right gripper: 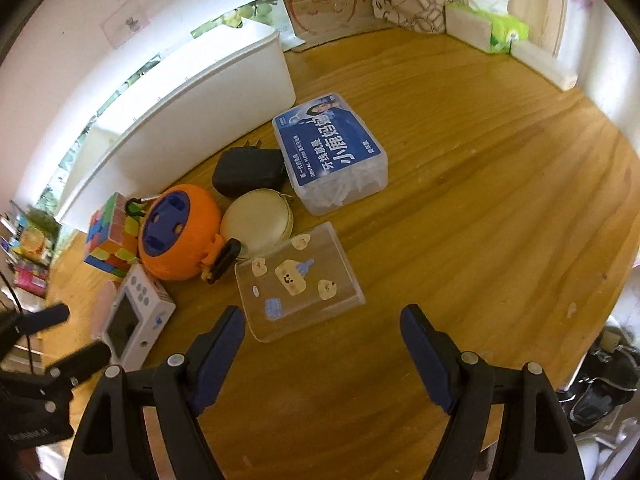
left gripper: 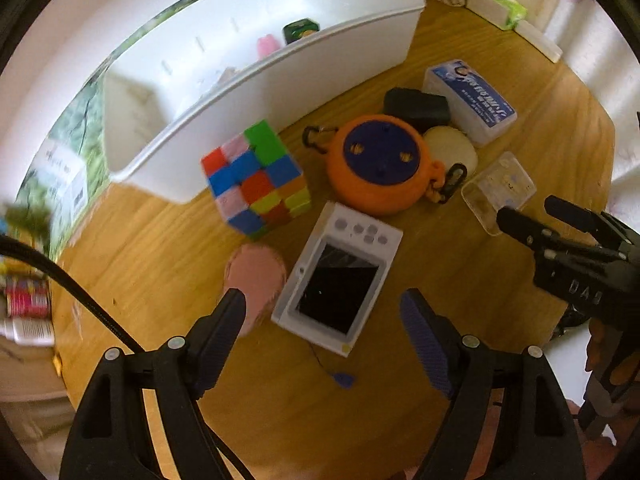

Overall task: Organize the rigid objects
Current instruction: 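Withdraw both tools from the bin back over the remaining table items, then grasp white handheld device with left tool while right tool grasps clear plastic box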

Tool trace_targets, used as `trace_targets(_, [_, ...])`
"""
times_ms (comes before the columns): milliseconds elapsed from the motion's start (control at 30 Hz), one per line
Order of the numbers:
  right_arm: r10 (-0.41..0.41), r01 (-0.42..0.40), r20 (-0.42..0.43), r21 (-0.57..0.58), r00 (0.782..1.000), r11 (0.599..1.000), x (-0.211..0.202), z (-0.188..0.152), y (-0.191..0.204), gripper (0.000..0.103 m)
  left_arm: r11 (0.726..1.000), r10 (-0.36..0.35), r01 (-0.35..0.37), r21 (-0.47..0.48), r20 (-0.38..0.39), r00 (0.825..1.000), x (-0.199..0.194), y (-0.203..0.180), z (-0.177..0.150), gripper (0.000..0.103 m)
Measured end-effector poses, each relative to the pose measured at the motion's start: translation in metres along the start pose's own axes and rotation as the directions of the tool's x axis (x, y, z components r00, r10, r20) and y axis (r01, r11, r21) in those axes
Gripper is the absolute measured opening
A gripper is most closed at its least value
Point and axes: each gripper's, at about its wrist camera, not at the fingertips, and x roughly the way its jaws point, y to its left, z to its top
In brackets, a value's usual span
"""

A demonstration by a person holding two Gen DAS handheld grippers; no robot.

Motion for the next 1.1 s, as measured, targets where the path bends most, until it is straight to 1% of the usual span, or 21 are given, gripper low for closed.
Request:
trace_targets(67, [-0.027,0.028,0.02,-0.02,0.999,0.999,-0.001,-0.003,0.004,0.081,1.0,-0.006,0.006,0.025,0.016,1.0,0.002,0.0,0.004,0.082])
trace_targets(167, [-0.062,0.065,0.048,-0.051,0.997,0.997,-0.001,-0.009,0.011,0.081,0.998,-0.053,0.051,0.042,0.033,0.998,0.007,0.001,0.01,0.082])
trace_targets(300, [-0.097,0.103,0.077,-0.075,0.992,0.992,0.002,-0.013,0.019,0.081,0.994,-0.099,0.098,0.056,0.023,0.995,0.017,0.0,0.016,0.082])
trace_targets(400, [-0.104,0.112,0.093,-0.086,0.99,0.99,0.002,-0.02,0.019,0.081,0.991,-0.111,0.11,0.073,0.014,0.994,0.024,0.0,0.018,0.082])
trace_targets(567, [-0.149,0.164,0.126,-0.122,0.981,0.979,0.005,-0.025,0.024,0.081,0.986,-0.133,0.132,0.101,-0.001,0.991,0.031,-0.002,0.019,0.082])
trace_targets(800, [-0.174,0.194,0.14,-0.146,0.975,0.97,0.012,-0.027,0.027,0.081,0.983,-0.126,0.126,0.131,-0.004,0.992,0.043,-0.012,0.029,0.082])
trace_targets(1100, [-0.166,0.202,0.178,-0.208,0.97,0.957,0.011,-0.03,0.03,0.081,0.987,-0.113,0.116,0.109,-0.032,0.993,0.06,-0.016,0.039,0.081])
